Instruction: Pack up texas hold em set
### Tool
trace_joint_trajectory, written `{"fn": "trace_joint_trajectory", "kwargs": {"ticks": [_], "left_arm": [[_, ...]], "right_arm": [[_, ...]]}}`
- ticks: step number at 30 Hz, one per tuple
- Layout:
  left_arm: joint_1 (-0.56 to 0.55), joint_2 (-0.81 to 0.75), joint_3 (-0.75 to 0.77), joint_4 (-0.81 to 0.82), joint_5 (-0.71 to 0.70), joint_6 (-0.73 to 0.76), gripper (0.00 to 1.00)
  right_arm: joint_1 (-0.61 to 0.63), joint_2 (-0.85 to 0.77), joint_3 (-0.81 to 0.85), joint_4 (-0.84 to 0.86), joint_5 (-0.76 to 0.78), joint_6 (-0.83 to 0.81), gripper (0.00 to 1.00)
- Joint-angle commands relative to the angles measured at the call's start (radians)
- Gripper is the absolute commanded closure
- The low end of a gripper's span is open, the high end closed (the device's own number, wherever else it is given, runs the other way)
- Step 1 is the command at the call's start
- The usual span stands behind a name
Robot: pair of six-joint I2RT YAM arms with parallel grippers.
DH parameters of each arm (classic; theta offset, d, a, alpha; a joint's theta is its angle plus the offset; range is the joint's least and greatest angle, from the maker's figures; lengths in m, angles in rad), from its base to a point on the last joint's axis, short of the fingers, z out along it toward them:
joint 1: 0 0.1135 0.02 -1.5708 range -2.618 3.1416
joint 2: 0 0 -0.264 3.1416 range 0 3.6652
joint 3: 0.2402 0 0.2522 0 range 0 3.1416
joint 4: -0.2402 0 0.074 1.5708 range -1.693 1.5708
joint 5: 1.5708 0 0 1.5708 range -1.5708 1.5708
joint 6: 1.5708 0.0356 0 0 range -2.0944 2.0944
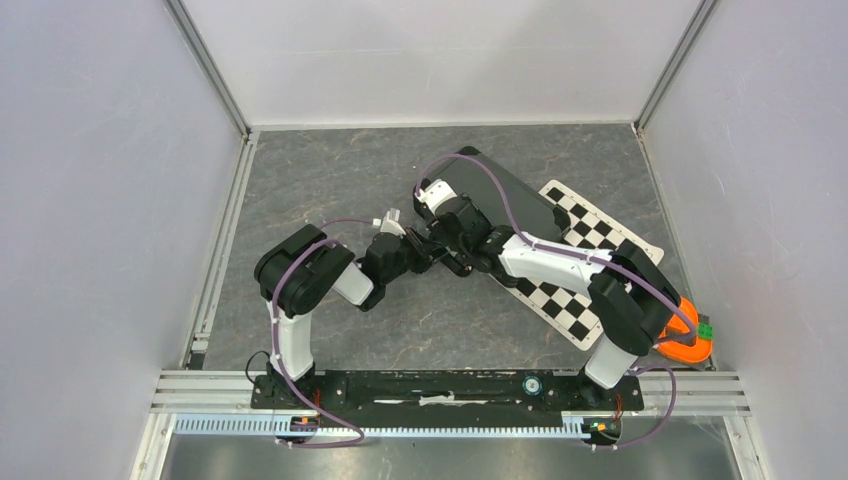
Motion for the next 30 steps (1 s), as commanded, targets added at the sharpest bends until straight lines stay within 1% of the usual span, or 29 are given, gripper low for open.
{"fn": "trace_joint_trajectory", "kwargs": {"ticks": [1, 5, 16, 19, 21, 23, 26, 27, 30], "left_arm": [[-0.006, -0.001, 0.05, -0.042, -0.004, 0.054, 0.81], [-0.006, -0.016, 0.074, -0.134, -0.009, 0.07, 0.86], [-0.009, -0.054, 0.142, -0.347, -0.031, 0.113, 0.88], [-0.016, -0.072, 0.187, -0.475, -0.05, 0.153, 0.89], [-0.025, -0.087, 0.207, -0.535, -0.071, 0.179, 0.9], [-0.035, -0.102, 0.216, -0.572, -0.093, 0.195, 0.94], [-0.05, -0.116, 0.244, -0.641, -0.129, 0.227, 0.96], [-0.056, -0.116, 0.254, -0.664, -0.131, 0.233, 0.96], [-0.062, -0.097, 0.282, -0.692, -0.13, 0.232, 0.97]], "right_arm": [[0.003, 0.054, -0.011, -0.139, 0.028, 0.017, 0.36], [0.004, 0.055, -0.017, -0.138, 0.025, 0.017, 0.37], [0.001, 0.009, -0.051, -0.104, 0.001, 0.029, 0.38], [-0.013, -0.03, -0.069, -0.088, -0.014, 0.039, 0.4], [-0.035, -0.068, -0.089, -0.071, -0.047, 0.048, 0.4], [-0.063, -0.124, -0.124, -0.027, -0.11, 0.058, 0.41], [-0.102, -0.201, -0.178, 0.027, -0.195, 0.064, 0.41], [-0.116, -0.221, -0.188, 0.038, -0.214, 0.091, 0.41], [-0.137, -0.255, -0.2, 0.043, -0.245, 0.101, 0.41]]}}
